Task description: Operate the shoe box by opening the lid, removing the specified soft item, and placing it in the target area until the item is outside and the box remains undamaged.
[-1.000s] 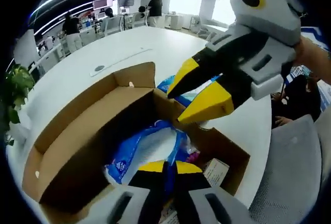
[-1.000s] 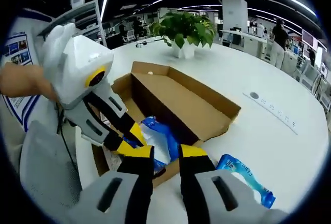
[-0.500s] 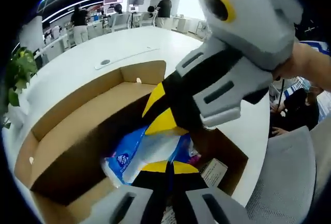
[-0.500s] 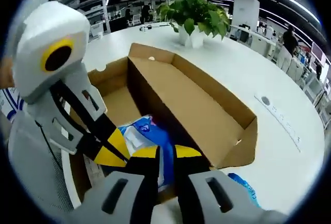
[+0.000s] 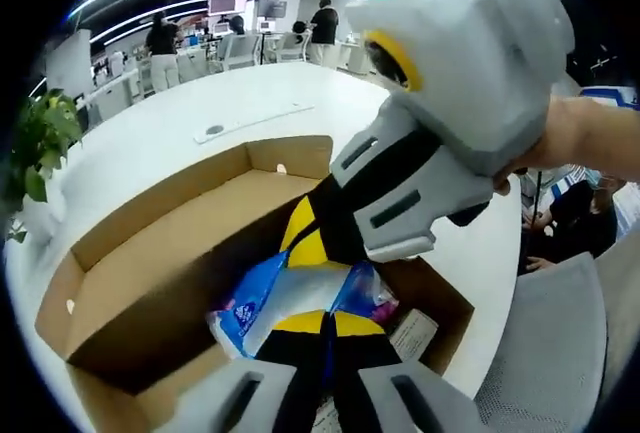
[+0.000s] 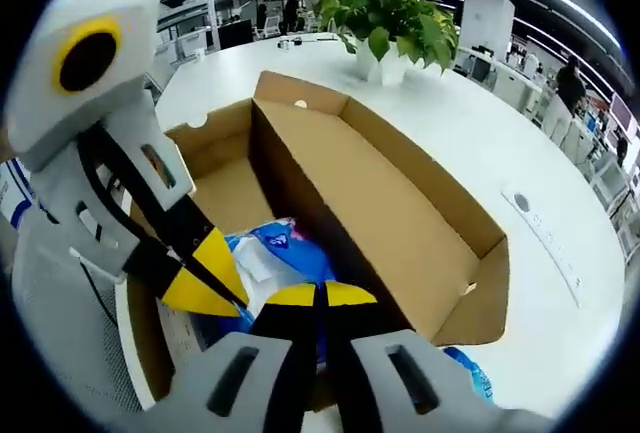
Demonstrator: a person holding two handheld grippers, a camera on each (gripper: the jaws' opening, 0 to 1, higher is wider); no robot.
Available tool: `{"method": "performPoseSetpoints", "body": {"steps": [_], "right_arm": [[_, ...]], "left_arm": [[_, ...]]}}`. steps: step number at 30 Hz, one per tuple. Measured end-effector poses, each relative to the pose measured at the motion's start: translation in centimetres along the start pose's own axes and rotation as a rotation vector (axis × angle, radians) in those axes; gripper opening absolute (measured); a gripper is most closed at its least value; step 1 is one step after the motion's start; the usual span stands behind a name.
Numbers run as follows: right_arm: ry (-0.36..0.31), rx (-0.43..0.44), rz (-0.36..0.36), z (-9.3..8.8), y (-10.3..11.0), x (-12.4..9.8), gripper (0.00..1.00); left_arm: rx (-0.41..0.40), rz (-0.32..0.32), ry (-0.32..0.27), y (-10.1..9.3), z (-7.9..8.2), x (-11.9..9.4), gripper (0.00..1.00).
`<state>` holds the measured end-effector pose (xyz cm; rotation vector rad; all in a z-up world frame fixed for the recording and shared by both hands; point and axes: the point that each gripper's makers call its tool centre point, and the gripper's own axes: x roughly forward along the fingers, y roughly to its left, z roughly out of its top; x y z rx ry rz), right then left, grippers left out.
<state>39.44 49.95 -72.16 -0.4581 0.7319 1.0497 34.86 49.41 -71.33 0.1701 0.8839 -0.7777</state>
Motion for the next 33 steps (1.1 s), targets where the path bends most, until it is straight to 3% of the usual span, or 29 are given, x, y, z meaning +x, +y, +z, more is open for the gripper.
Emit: {"method": "performPoseSetpoints", "body": {"steps": [10,19,28,33], "right_arm": [[-0.065,0.003,0.034,2.1,0.6,-2.1,0.00],[-0.124,-0.026,0.059,4.5,0.7,-4.9,0.00],[-0.140,-0.059,0.068,5.0,0.3,-7.4,0.00],[-0.143,-0.069,0.069,4.6,0.0,-9.5,0.00]], "left_arm": [[0.060,-0.014,-0.007,-0.2,1.2,-2.7,0.00],[0.124,-0.013,-0.025,-0.9,3.5,-5.4,0.00],[0.178,-0.036,-0.047,-2.8,5.6,-6.8,0.00],[0.200,-0.080,-0.060,-4.5,7.1,-6.7,0.00]]}}
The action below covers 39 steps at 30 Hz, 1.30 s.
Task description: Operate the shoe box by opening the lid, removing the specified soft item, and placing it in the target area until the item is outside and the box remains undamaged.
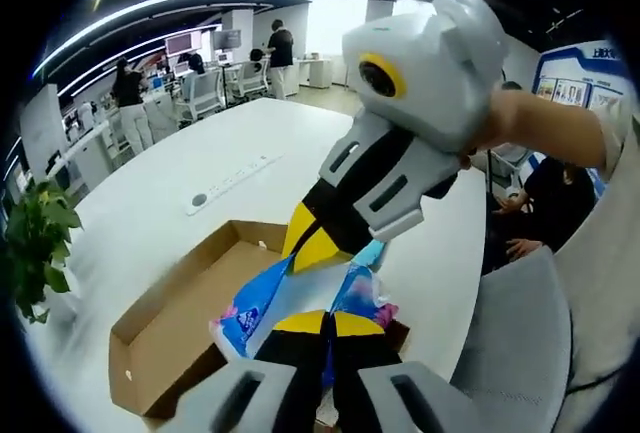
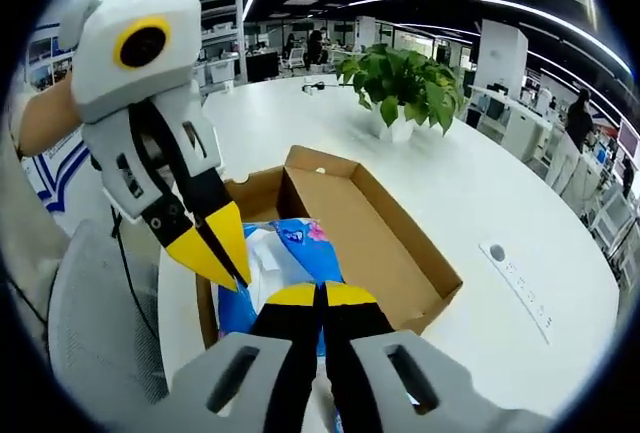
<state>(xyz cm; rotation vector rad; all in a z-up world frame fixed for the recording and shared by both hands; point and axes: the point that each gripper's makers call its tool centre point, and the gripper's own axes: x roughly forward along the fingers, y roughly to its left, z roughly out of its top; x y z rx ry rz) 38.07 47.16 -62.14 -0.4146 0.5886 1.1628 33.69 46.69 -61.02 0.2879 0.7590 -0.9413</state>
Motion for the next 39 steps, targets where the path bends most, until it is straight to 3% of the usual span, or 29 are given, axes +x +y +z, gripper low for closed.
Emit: {"method": "performPoseSetpoints", "body": {"steps": [18,39], "right_arm": [[0.045,0.042,-0.034,-4.3,-2.4,-5.7,0.00],[0.132,0.127,-0.030,-11.8,-5.1,-10.8,0.00]], "left_arm": [[0.078,-0.116,-0.006,-4.2,4.1,3.9,0.00],[0.172,-0.285,0.041,-9.4,8.1,12.1,0.00]]}}
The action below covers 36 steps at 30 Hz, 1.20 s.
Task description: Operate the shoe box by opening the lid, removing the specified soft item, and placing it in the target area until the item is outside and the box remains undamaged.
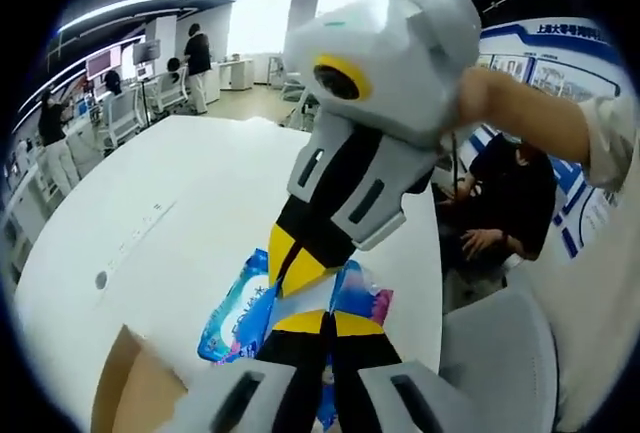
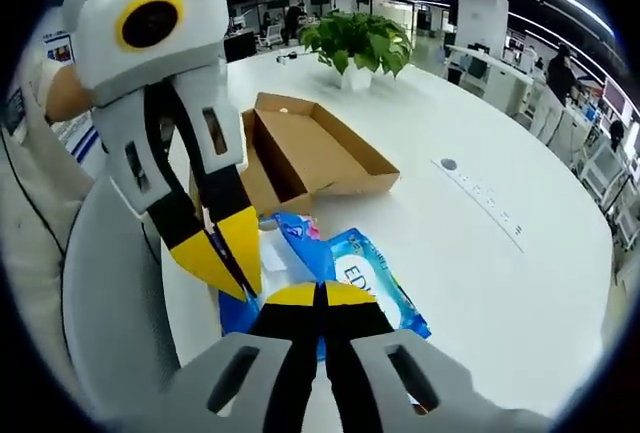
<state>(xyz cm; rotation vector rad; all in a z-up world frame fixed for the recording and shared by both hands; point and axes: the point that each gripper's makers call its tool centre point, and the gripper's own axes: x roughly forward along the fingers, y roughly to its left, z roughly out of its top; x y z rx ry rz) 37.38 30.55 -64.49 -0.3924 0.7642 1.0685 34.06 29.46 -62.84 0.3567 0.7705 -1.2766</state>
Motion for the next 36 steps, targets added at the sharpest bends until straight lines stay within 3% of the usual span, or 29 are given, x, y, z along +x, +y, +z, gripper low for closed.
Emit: {"method": "performPoseSetpoints", "body": {"steps": [17,36], "right_arm": [[0.013,0.012,0.000,-4.4,-5.2,-3.8,0.00],[0.034,0.035,-0.008,-8.3,-11.0,-6.7,0.00]], "left_arm": [[0.010,-0.082,-0.041,0.4,5.1,7.5,0.00],[0.051,-0.132,-0.043,0.8,9.3,13.0,0.00]]}}
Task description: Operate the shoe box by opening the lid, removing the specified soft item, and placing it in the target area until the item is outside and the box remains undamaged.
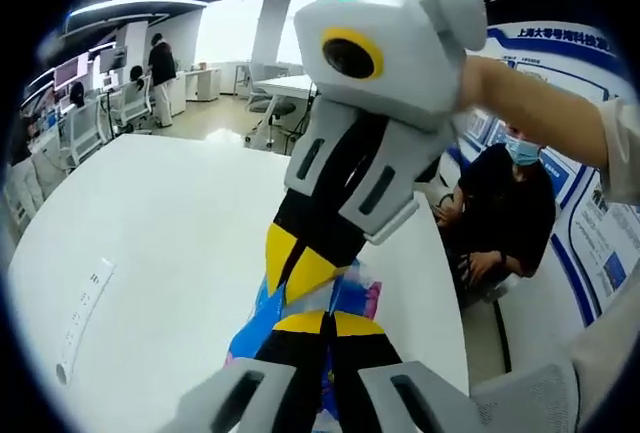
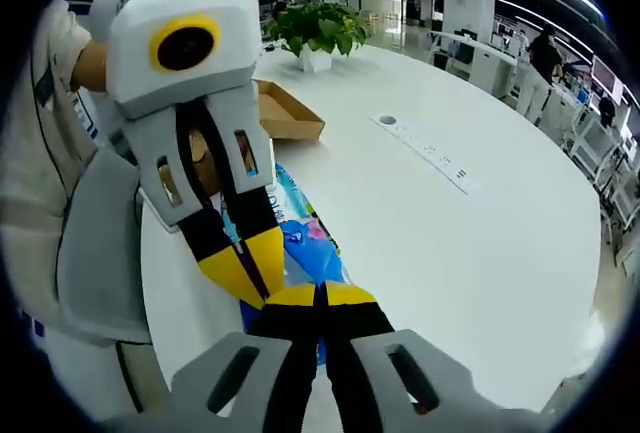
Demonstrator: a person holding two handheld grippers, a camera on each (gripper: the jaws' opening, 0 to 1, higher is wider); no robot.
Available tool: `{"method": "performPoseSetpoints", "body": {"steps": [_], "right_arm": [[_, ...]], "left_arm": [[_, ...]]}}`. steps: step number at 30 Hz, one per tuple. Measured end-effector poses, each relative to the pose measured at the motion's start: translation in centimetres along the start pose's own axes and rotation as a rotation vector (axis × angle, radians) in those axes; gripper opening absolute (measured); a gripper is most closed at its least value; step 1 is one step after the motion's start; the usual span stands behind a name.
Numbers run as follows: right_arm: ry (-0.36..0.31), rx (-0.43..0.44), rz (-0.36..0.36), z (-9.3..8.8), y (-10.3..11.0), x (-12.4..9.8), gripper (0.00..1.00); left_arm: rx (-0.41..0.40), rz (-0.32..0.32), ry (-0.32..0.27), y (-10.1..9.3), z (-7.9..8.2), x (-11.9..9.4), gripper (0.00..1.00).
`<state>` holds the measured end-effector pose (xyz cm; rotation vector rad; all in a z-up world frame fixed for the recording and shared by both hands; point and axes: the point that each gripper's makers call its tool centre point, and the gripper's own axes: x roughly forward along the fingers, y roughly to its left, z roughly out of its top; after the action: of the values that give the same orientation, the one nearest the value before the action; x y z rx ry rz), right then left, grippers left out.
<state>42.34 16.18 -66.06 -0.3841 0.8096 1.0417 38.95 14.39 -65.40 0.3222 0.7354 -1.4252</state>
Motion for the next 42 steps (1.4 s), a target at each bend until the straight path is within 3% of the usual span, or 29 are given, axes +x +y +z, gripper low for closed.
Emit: {"method": "performPoseSetpoints", "body": {"steps": [9,23,30,42], "right_arm": [[0.027,0.009,-0.008,-2.4,-1.9,-0.3,0.00],[0.065,0.019,-0.036,-5.2,-3.3,2.2,0.00],[0.073,0.022,-0.028,-5.6,-3.3,3.3,0.00],[0.096,0.015,-0.044,-6.1,-3.9,4.1,0.00]], "left_arm": [[0.022,-0.022,0.014,-0.2,1.1,2.5,0.00],[0.014,-0.028,0.055,0.6,-0.7,5.6,0.00],[-0.009,-0.031,0.054,0.8,-2.1,6.1,0.00],[-0.025,-0.046,0.043,0.5,-2.2,6.8,0.00]]}}
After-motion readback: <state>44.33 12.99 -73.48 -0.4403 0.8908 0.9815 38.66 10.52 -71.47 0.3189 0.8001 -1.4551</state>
